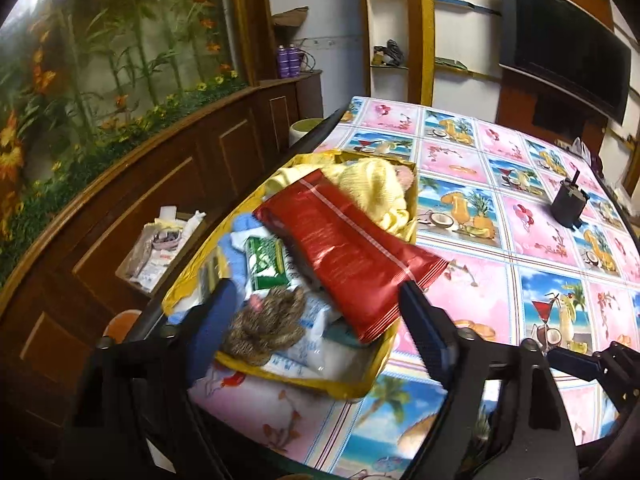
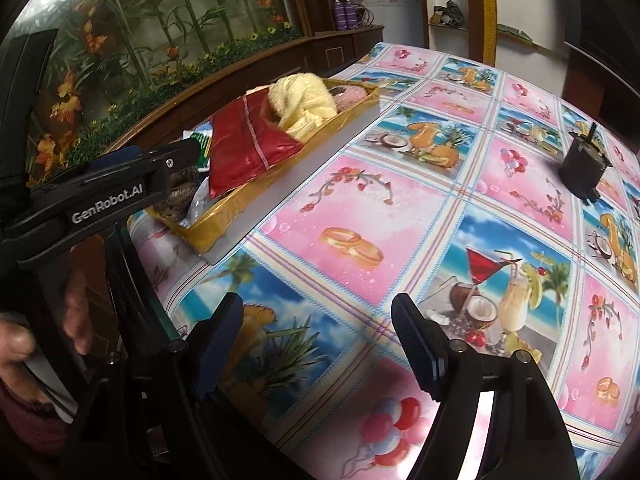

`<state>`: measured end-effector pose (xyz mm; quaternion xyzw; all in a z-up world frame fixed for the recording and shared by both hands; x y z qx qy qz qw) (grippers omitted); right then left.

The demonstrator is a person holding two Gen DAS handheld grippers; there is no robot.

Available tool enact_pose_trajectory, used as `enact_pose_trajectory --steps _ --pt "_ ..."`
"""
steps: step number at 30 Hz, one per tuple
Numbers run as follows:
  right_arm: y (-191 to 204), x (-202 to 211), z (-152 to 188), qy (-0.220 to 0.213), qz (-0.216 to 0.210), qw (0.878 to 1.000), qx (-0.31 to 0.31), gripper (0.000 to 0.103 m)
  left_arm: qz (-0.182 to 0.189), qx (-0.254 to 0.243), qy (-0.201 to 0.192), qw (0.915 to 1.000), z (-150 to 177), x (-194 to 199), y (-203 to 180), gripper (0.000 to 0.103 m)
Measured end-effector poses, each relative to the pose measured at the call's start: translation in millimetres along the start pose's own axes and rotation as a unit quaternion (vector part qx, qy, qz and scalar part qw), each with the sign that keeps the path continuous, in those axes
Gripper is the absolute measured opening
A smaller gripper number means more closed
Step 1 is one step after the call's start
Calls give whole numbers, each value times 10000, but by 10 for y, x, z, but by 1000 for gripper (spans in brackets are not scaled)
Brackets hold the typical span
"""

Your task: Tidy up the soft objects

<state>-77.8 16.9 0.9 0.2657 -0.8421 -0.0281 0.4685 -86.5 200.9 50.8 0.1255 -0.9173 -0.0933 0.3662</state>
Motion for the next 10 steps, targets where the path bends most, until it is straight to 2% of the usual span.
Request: enact_pose_trajectory --steps 2,4,5,6,7,10 --pt "-94 56 -28 -94 37 9999 -106 76 -587 -245 16 9980 -67 -10 -79 87" --pt "-191 88 -44 -131 81 9997 -213 76 -1358 -629 91 9887 -93 -13 -206 87" --pt "-250 101 -49 -136 117 9995 -269 76 -1548 -828 34 9845 -88 -2 -292 87" --pt "-303 106 -57 -139 146 9993 -316 76 -1486 -973 -67 9841 -73 13 -390 87" --pt "-351 109 -59 -141 171 9991 -363 76 -1273 -1030 -109 9864 -54 11 -477 87" --pt "-490 118 -75 -132 208 9982 -550 76 -504 -1032 196 9932 -12 -86 -716 87"
Point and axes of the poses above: each gripper's, at about its wrist camera, not at the fingertips, and x roughly against the way its jaws point, y to its left, z to its underside, the point moved 5 cm from there along -x, roughly the way its jaws point, and after that the axes turned 12 degrees about -x, right-handed, at the moved point
